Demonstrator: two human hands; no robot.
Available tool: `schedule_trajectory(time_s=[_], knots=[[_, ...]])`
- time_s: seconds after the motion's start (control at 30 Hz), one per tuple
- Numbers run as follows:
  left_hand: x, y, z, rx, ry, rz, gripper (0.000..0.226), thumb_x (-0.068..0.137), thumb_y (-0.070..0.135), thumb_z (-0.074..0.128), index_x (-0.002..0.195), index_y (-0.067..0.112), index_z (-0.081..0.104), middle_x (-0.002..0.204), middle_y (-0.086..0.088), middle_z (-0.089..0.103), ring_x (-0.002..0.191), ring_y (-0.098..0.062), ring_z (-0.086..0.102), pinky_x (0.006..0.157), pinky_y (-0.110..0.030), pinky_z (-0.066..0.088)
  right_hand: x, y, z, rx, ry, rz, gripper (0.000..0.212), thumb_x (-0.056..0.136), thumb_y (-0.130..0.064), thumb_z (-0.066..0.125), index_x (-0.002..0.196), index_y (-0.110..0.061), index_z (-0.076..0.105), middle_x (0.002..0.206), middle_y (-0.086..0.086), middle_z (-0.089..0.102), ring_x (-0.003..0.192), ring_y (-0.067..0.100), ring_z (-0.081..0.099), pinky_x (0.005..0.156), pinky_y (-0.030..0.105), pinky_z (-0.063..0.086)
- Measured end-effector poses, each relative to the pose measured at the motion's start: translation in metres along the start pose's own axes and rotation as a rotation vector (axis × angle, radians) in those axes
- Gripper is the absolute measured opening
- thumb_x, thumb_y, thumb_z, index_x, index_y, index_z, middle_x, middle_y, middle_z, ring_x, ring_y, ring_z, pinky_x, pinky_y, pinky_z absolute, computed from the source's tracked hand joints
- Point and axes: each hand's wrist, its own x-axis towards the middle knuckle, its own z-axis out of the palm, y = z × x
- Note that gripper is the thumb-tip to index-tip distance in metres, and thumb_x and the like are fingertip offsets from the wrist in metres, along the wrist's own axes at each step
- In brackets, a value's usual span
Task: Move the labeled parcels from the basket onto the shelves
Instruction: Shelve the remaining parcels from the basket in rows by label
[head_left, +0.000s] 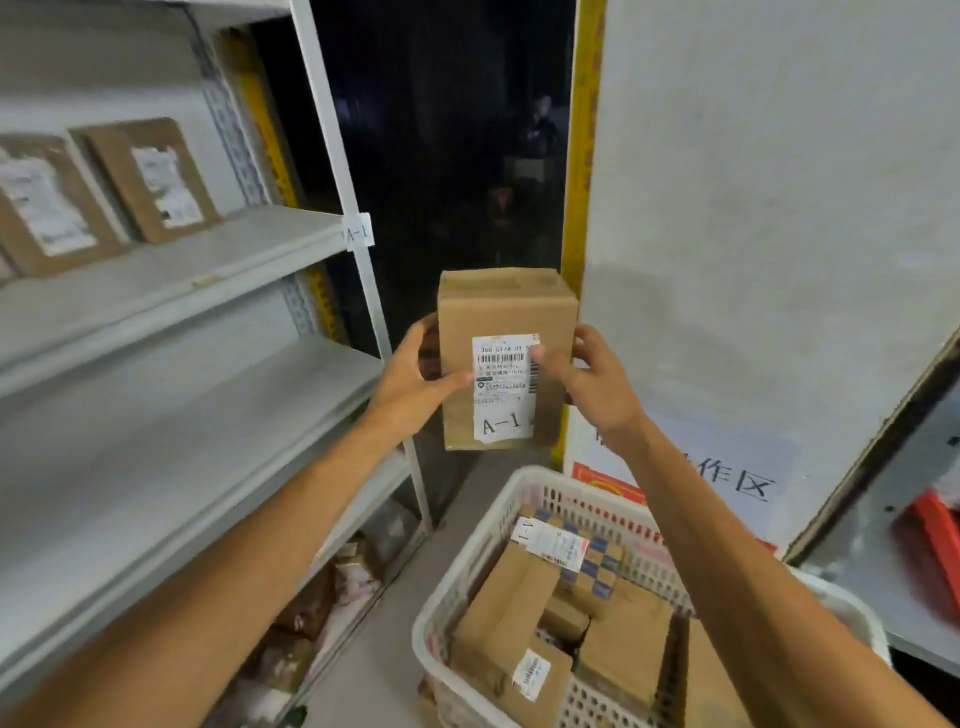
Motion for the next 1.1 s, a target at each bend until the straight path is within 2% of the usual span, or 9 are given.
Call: schedule_trajectory(time_s=[0.1, 0.3, 0.43, 0.5, 0.63, 0.73, 0.83, 1.03, 1.1], knots=[[-0.011, 0.006, -0.021, -0.008, 0.104, 0.061, 0.076, 0.082, 0.022, 0.072, 0.144, 0.035, 0.030, 0.134, 0.003, 0.045, 0.120, -0.013, 0.047, 0.101, -0.040, 0.045, 0.012, -0.015, 0.019, 0.025, 0.004, -0.042, 0.059, 0.084, -0.052, 0.064, 0.133, -0.025, 0.044, 0.126, -0.008, 0.058, 0.111, 0.010, 0.056, 0.091, 0.029, 0.050], [-0.014, -0.002, -0.075, -0.015, 0.153, 0.044, 0.102, 0.068, 0.042, 0.082, 0.150, 0.040, 0.021, 0.142, -0.002, 0.035, 0.130, -0.016, 0.041, 0.106, -0.048, 0.042, 0.028, -0.042, 0.070, 0.022, -0.038, -0.092, 0.039, 0.085, -0.052, 0.063, 0.115, -0.032, 0.048, 0.112, -0.016, 0.059, 0.102, 0.006, 0.059, 0.081, 0.019, 0.049], [-0.017, -0.008, -0.110, -0.089, 0.140, 0.105, 0.097, 0.078, 0.011, 0.074, 0.152, 0.031, 0.014, 0.136, 0.004, 0.052, 0.126, -0.010, 0.047, 0.093, -0.021, 0.051, 0.038, -0.059, 0.105, 0.049, -0.109, -0.129, 0.034, 0.088, -0.046, 0.062, 0.116, -0.034, 0.048, 0.115, -0.016, 0.060, 0.105, 0.006, 0.058, 0.092, 0.030, 0.050], [-0.017, -0.011, -0.130, -0.092, 0.180, 0.130, 0.096, 0.080, 0.010, 0.073, 0.152, 0.032, 0.013, 0.137, 0.006, 0.051, 0.128, -0.010, 0.046, 0.085, -0.013, 0.050, 0.043, -0.071, 0.125, 0.078, -0.218, -0.153, 0.041, 0.088, -0.038, 0.067, 0.123, -0.033, 0.048, 0.116, -0.017, 0.062, 0.108, 0.005, 0.059, 0.096, 0.033, 0.049], [-0.016, -0.015, -0.181, -0.114, 0.277, 0.138, 0.093, 0.083, 0.017, 0.072, 0.152, 0.035, 0.012, 0.138, 0.010, 0.051, 0.127, -0.010, 0.047, 0.098, -0.028, 0.046, 0.049, -0.091, 0.173, 0.126, -0.438, -0.220, 0.063, 0.086, -0.020, 0.071, 0.139, -0.032, 0.040, 0.122, -0.015, 0.064, 0.113, 0.003, 0.059, 0.096, 0.031, 0.049], [-0.018, -0.019, -0.226, -0.096, 0.288, 0.156, 0.101, 0.072, 0.035, 0.078, 0.150, 0.041, 0.015, 0.132, 0.010, 0.055, 0.120, -0.011, 0.055, 0.097, -0.040, 0.049, 0.056, -0.100, 0.213, 0.122, -0.462, -0.242, 0.073, 0.086, -0.024, 0.071, 0.146, -0.033, 0.031, 0.128, -0.014, 0.060, 0.118, 0.005, 0.057, 0.097, 0.031, 0.048], [-0.024, -0.029, -0.270, -0.164, 0.364, 0.116, 0.106, 0.063, 0.041, 0.081, 0.149, 0.041, 0.020, 0.126, 0.004, 0.060, 0.113, -0.013, 0.061, 0.090, -0.041, 0.053, 0.059, -0.109, 0.251, 0.157, -0.441, -0.199, 0.086, 0.080, -0.035, 0.075, 0.149, -0.033, 0.024, 0.131, -0.013, 0.055, 0.117, 0.006, 0.055, 0.096, 0.029, 0.047], [-0.036, -0.040, -0.334, -0.311, 0.465, 0.097, 0.080, 0.072, 0.028, 0.077, 0.143, 0.027, 0.041, 0.109, 0.003, 0.072, 0.099, -0.017, 0.069, 0.066, -0.027, 0.056, 0.059, -0.125, 0.319, 0.256, -0.694, -0.116, 0.078, 0.072, -0.045, 0.075, 0.140, -0.040, 0.038, 0.115, -0.013, 0.068, 0.105, 0.007, 0.066, 0.094, 0.038, 0.053], [-0.045, -0.043, -0.352, -0.281, 0.481, 0.110, 0.077, 0.074, 0.030, 0.076, 0.142, 0.027, 0.042, 0.111, 0.005, 0.071, 0.099, -0.016, 0.069, 0.067, -0.028, 0.057, 0.058, -0.127, 0.342, 0.277, -0.707, -0.129, 0.074, 0.074, -0.045, 0.076, 0.139, -0.038, 0.041, 0.112, -0.012, 0.071, 0.105, 0.008, 0.066, 0.092, 0.038, 0.054]])
